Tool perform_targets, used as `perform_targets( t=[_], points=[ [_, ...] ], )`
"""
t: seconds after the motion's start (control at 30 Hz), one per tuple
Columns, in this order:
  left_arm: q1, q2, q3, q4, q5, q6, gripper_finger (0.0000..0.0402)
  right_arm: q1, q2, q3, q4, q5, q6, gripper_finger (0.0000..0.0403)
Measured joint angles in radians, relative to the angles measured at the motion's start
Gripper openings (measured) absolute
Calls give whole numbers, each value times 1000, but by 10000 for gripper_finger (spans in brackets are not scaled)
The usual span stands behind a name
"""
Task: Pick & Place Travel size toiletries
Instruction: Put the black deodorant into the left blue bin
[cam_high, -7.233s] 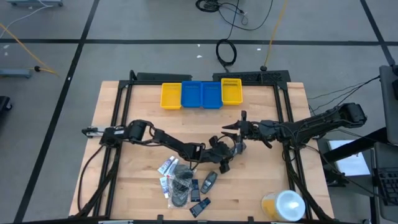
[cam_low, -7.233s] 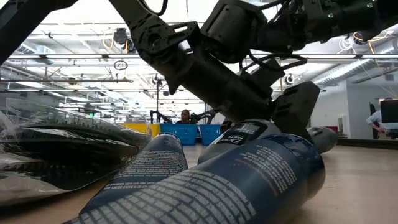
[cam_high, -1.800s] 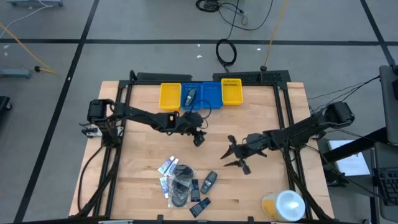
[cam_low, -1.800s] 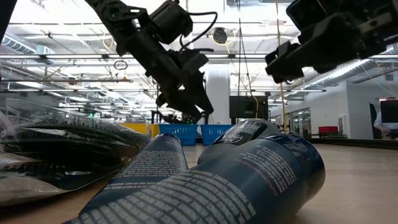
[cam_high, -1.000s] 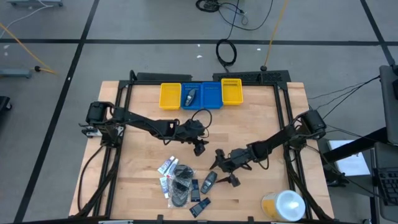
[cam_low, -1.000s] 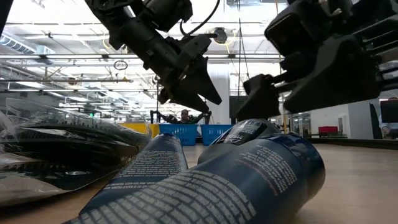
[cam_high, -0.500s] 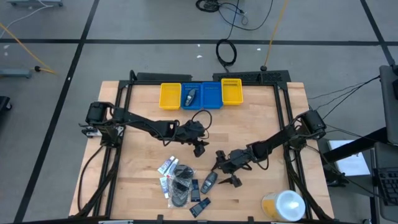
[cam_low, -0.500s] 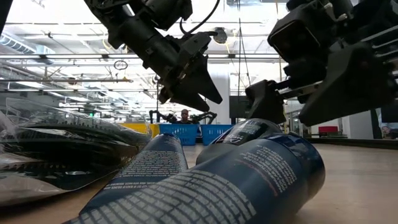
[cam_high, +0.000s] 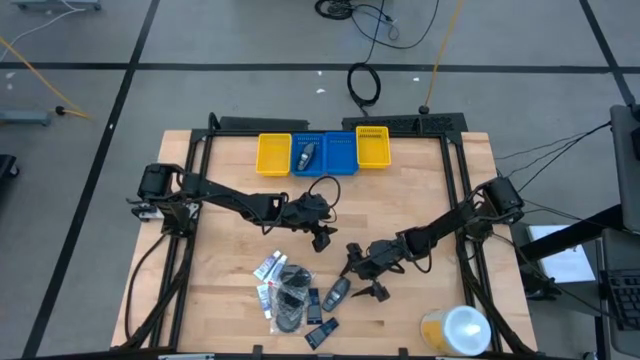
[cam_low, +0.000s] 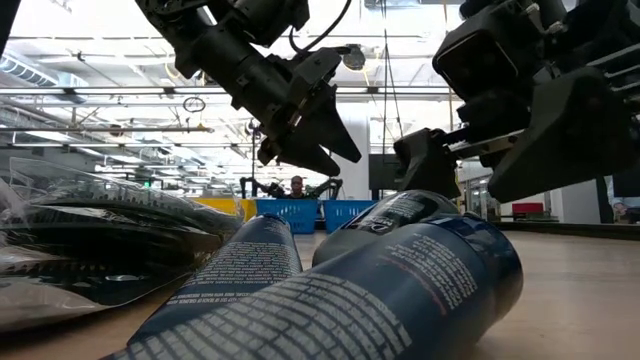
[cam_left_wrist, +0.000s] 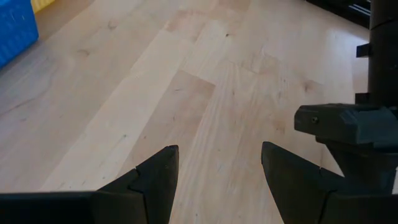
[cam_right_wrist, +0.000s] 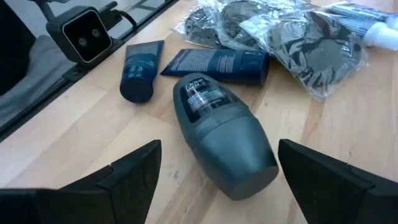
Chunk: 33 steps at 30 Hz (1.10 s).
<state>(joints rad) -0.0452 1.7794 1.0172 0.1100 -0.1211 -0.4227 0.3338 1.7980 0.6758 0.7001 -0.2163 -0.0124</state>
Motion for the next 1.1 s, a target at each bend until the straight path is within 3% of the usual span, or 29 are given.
perform_targets(
  t=[1.1],
  points=[
    [-2,0,0,-2,0,9,230,0,165,138,30,-75,-2,313]
  ],
)
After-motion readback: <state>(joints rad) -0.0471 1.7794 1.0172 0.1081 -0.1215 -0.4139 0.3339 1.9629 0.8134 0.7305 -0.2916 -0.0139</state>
